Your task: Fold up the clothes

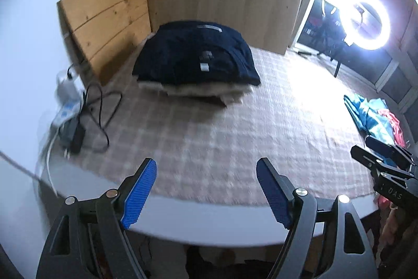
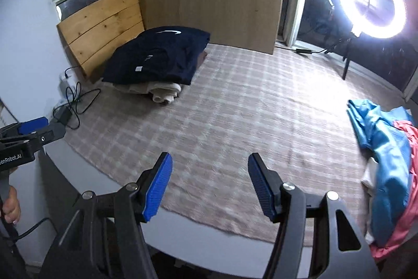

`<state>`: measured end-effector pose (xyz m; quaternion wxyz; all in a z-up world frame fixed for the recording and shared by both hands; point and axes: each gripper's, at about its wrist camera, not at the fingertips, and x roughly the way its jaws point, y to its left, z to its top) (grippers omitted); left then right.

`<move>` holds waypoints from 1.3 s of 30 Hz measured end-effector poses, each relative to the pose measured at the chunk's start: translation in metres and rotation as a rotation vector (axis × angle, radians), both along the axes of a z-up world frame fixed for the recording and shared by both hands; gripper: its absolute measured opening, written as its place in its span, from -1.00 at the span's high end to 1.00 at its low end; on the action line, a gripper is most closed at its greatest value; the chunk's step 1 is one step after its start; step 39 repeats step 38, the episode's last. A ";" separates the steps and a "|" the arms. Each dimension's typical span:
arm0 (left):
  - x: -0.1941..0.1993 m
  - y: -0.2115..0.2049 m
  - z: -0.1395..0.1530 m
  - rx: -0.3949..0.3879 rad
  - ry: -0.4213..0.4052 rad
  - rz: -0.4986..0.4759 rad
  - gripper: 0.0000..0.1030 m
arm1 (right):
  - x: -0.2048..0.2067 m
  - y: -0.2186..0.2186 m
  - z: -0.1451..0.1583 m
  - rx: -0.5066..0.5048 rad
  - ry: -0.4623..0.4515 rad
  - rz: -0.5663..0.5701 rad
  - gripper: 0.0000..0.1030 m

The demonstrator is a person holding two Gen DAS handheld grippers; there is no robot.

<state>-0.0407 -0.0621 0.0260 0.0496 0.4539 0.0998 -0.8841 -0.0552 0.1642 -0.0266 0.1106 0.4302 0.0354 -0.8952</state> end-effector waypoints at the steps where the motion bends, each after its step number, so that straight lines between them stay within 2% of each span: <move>1: 0.007 0.007 0.000 0.007 -0.002 0.004 -0.50 | 0.007 0.005 0.000 -0.008 0.001 0.008 -0.16; 5: 0.029 0.030 0.008 -0.002 0.022 0.001 -0.50 | 0.030 0.020 0.001 -0.038 0.027 0.025 -0.16; 12: 0.055 0.057 0.022 -0.042 0.054 0.001 -0.50 | 0.058 0.033 0.001 -0.028 0.046 0.042 -0.16; 21: 0.074 0.065 0.037 0.005 0.093 0.025 -0.51 | 0.076 0.047 0.006 -0.034 0.069 0.036 -0.16; 27: 0.078 0.076 0.040 0.003 0.091 -0.011 -0.53 | 0.080 0.054 0.005 -0.040 0.064 0.032 -0.16; 30: 0.081 0.080 0.041 0.008 0.096 -0.022 -0.56 | 0.081 0.055 0.004 -0.041 0.059 0.030 -0.16; 36: 0.088 0.076 0.044 0.044 0.125 -0.027 -0.80 | 0.083 0.051 0.002 -0.031 0.055 0.040 -0.17; 39: 0.092 0.074 0.046 0.047 0.152 -0.030 -0.81 | 0.084 0.048 0.002 -0.023 0.055 0.046 -0.17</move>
